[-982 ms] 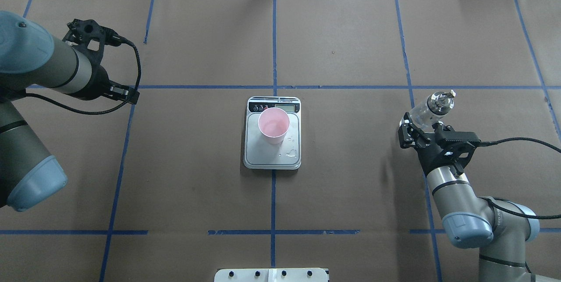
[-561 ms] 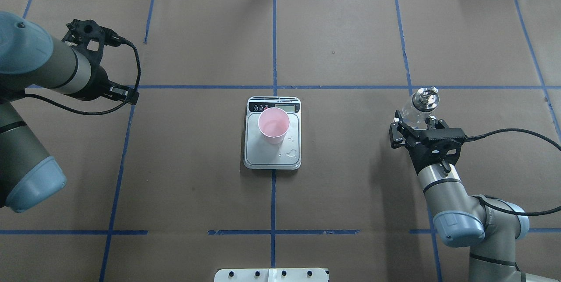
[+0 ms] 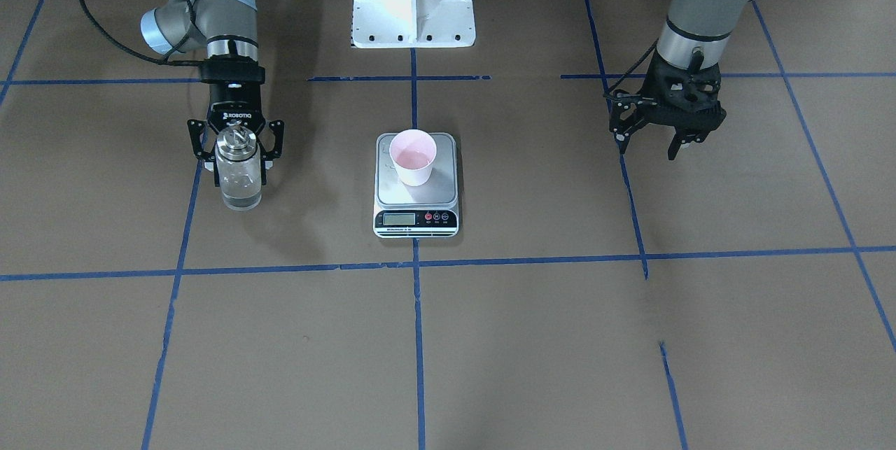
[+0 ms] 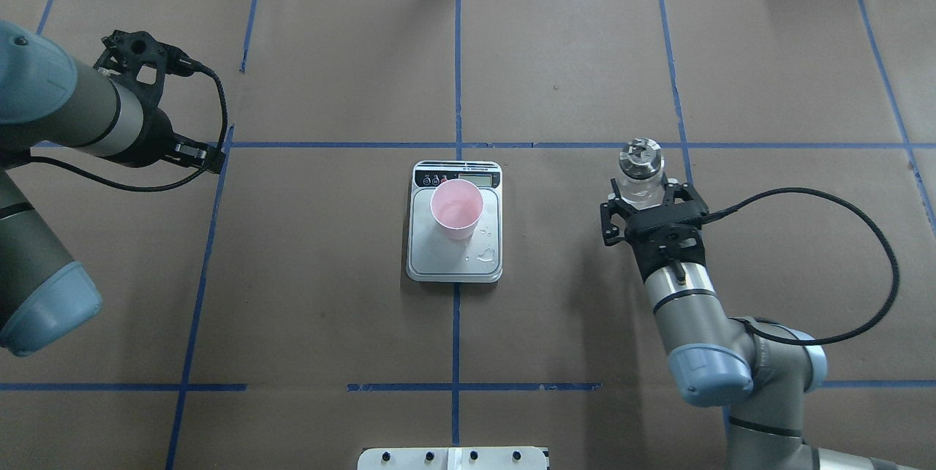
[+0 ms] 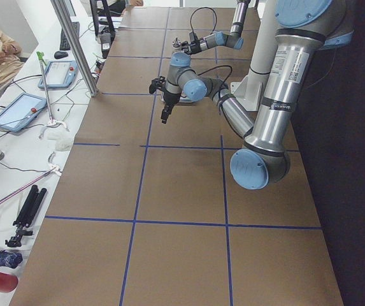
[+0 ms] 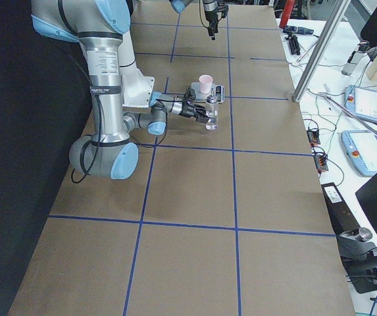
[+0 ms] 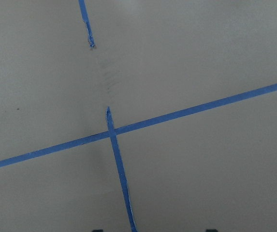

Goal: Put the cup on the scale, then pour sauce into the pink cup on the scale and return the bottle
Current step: 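Bring the bottle spout over the pink cup with the right gripper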

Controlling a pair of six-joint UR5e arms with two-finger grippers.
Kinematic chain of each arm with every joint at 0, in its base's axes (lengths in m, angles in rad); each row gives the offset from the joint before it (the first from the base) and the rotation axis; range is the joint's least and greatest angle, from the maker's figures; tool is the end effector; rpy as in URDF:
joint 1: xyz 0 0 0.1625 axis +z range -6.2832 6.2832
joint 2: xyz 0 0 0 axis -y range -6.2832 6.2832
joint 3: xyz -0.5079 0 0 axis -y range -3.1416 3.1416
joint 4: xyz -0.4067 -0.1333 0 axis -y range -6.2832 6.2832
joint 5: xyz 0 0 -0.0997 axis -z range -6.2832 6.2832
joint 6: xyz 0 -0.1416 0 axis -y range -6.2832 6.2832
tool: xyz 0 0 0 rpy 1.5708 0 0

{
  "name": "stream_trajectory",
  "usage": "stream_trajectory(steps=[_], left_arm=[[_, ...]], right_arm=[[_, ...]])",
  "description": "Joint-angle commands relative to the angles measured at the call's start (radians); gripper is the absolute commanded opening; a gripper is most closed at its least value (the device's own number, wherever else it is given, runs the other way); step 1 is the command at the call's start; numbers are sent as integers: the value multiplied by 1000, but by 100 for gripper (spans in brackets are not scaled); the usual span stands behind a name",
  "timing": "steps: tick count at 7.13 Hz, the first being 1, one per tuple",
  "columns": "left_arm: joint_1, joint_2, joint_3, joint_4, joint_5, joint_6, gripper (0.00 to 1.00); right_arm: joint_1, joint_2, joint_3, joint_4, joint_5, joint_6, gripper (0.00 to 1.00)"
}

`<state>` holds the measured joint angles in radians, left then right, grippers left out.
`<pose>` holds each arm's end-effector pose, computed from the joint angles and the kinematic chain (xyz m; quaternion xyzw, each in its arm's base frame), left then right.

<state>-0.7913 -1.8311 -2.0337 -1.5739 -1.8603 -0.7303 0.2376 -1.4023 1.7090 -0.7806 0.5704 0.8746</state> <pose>0.3559 -0.4922 0.4194 0.1636 0.3391 0.0740 0.9235 -0.5105 -0.3834 0.4866 0.5714 -0.2243 0.0733 0.7860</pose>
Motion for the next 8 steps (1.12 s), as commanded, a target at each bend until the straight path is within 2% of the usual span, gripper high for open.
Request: stream_trajectory(steps=[1, 2, 4, 5, 6, 7, 8], left_arm=[[0, 22, -2, -2, 30, 3, 77], [-2, 24, -10, -2, 33, 40, 77], [-46, 50, -14, -2, 33, 115, 77], [-60, 61, -16, -3, 32, 146, 77], [-65, 67, -23, -2, 30, 149, 77], [-66, 75, -23, -3, 32, 153, 77], [-83, 79, -25, -2, 30, 193, 77]], right_arm=[[-7, 106, 41, -238, 5, -72, 0], [-7, 176, 46, -369, 9, -104, 0], [-14, 218, 46, -512, 9, -115, 0], [-15, 265, 44, -634, 49, -118, 0], [-17, 266, 41, -704, 58, -120, 0], [-21, 253, 44, -718, 48, -153, 0], [-30, 259, 43, -747, -24, -278, 0]])
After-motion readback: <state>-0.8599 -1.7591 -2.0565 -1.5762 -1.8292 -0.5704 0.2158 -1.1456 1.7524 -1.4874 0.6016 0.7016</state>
